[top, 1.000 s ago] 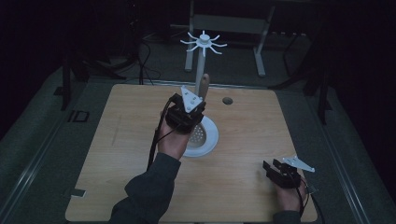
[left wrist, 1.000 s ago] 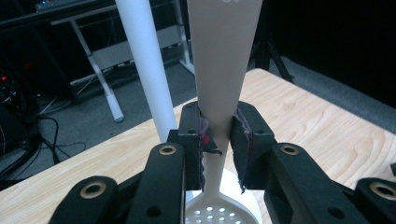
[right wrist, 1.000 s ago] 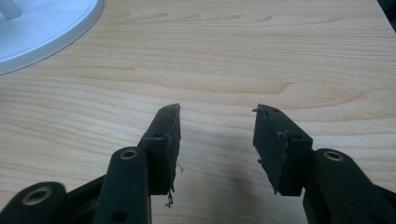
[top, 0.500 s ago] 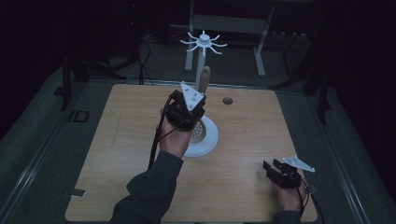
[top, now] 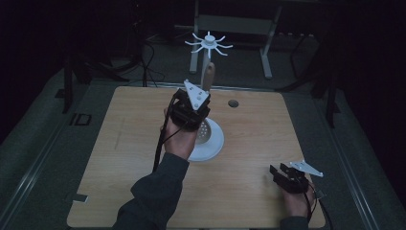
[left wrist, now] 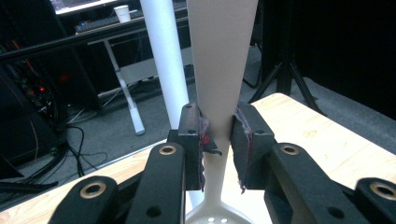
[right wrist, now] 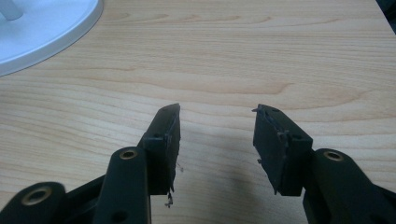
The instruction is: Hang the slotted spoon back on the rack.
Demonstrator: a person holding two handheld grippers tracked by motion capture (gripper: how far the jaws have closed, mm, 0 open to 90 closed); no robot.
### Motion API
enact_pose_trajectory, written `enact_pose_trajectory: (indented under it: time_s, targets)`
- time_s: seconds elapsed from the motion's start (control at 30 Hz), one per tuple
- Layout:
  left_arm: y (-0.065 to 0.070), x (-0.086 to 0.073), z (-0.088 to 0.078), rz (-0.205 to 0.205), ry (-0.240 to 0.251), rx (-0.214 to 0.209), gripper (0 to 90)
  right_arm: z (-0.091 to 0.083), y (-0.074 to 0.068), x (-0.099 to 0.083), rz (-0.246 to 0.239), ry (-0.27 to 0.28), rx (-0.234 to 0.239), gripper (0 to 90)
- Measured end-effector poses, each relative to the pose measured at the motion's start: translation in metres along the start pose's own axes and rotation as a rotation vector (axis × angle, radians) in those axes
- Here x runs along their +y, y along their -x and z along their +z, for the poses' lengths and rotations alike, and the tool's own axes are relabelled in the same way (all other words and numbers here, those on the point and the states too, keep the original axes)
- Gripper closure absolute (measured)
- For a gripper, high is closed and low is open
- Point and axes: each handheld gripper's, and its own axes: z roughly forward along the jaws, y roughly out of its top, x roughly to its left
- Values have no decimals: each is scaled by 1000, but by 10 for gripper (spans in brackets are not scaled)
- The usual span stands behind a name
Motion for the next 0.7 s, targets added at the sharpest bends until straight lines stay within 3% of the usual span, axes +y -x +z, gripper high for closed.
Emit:
enact_pose_trajectory:
  time_s: [0.7]
  targets:
    - [-5, 9, 6, -4, -19, 36, 748, 1, 0, 0, -1, -2, 4, 509]
